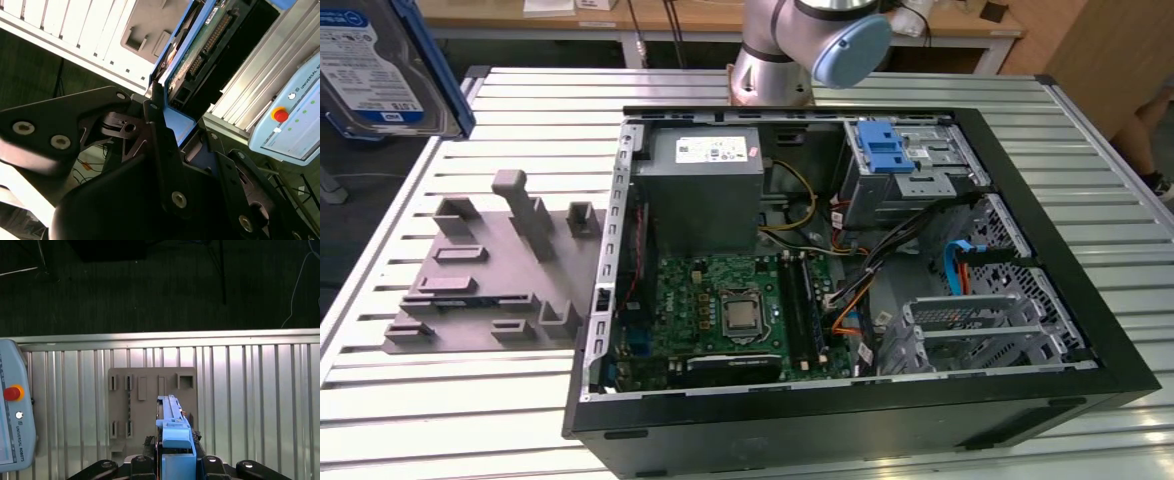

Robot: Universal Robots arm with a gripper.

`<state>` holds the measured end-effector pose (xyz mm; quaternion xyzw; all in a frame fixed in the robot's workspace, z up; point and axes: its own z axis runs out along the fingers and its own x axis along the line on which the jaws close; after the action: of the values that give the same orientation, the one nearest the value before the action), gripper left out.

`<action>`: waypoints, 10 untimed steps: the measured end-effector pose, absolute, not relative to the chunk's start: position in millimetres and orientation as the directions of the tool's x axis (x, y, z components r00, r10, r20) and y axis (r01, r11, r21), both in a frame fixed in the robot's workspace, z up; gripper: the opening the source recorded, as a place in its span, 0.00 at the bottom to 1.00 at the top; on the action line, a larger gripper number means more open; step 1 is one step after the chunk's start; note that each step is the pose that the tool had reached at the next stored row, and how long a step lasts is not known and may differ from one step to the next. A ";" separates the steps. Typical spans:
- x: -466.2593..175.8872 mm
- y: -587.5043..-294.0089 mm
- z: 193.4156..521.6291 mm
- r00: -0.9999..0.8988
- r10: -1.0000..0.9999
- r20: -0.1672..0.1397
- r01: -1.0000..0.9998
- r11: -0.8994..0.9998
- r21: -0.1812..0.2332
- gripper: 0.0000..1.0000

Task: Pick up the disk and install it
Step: 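Pick up the disk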

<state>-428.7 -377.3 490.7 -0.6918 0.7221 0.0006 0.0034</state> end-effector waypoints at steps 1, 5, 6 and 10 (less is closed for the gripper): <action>-427.8 -377.3 490.7 -0.043 -0.999 -0.006 -0.999 0.043 -0.004 0.36; -424.4 -377.3 490.7 -0.043 -0.999 -0.006 -0.999 0.043 -0.004 0.36; -423.7 -377.3 490.7 -0.043 -0.999 -0.006 -0.999 0.043 -0.004 0.36; -420.6 -377.3 490.7 -0.043 -0.999 -0.006 -0.999 0.043 -0.004 0.36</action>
<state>-420.6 -377.3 490.7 -0.6918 0.7221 0.0006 0.0034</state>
